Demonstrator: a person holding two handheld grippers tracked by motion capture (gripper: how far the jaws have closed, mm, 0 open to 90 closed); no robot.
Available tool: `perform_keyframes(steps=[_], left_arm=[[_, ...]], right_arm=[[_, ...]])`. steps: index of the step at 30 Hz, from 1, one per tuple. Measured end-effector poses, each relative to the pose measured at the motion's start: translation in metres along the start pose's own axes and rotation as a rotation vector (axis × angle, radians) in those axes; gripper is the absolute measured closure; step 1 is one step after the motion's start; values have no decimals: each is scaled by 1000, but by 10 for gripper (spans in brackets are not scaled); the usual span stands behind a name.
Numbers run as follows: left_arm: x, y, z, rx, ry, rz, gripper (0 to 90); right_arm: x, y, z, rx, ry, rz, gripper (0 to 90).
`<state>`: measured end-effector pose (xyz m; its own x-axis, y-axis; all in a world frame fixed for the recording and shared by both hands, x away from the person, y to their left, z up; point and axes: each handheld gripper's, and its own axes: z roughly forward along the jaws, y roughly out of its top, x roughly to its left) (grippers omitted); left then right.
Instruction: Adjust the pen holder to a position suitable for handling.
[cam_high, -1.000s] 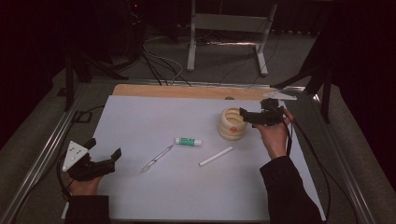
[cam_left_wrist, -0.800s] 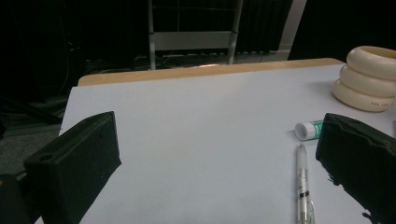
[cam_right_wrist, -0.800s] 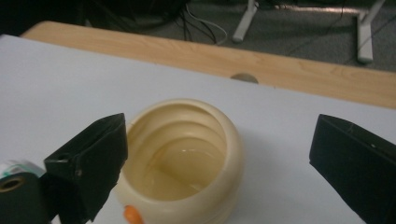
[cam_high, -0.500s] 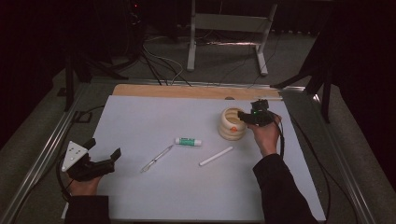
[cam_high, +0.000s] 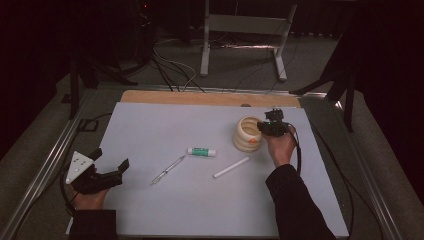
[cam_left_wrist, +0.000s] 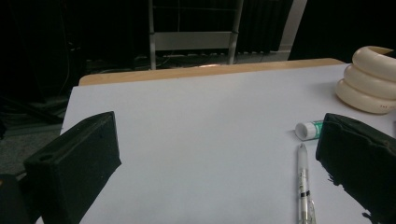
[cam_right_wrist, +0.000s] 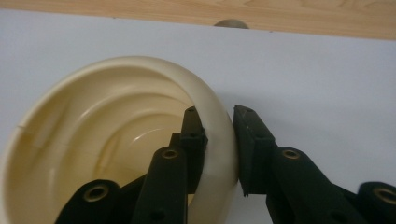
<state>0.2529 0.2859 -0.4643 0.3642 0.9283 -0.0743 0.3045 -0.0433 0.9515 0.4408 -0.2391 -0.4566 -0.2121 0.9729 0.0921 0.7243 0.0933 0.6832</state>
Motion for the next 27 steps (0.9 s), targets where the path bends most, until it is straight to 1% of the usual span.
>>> perform_keyframes(steps=[3, 5, 9, 11, 19, 21, 27], left_arm=[[0, 0, 0, 2, 1, 0, 1], [0, 0, 0, 2, 1, 1, 1], [0, 0, 0, 3, 1, 3, 1], [0, 0, 0, 2, 1, 2, 1], [0, 0, 1, 5, 1, 5, 1], [0, 0, 0, 5, 1, 3, 1], [0, 0, 1, 6, 0, 6, 1]], right_arm=[[1, -1, -1, -4, -2, -9, 763], [2, -1, -4, -18, 2, -20, 764], [8, 1, -10, -40, 27, -23, 769], [12, 2, -12, -45, 38, -35, 769], [29, -1, -16, -35, 79, -73, 772], [32, -2, -16, -31, 86, -74, 774], [43, -5, -17, -18, 95, -105, 774]])
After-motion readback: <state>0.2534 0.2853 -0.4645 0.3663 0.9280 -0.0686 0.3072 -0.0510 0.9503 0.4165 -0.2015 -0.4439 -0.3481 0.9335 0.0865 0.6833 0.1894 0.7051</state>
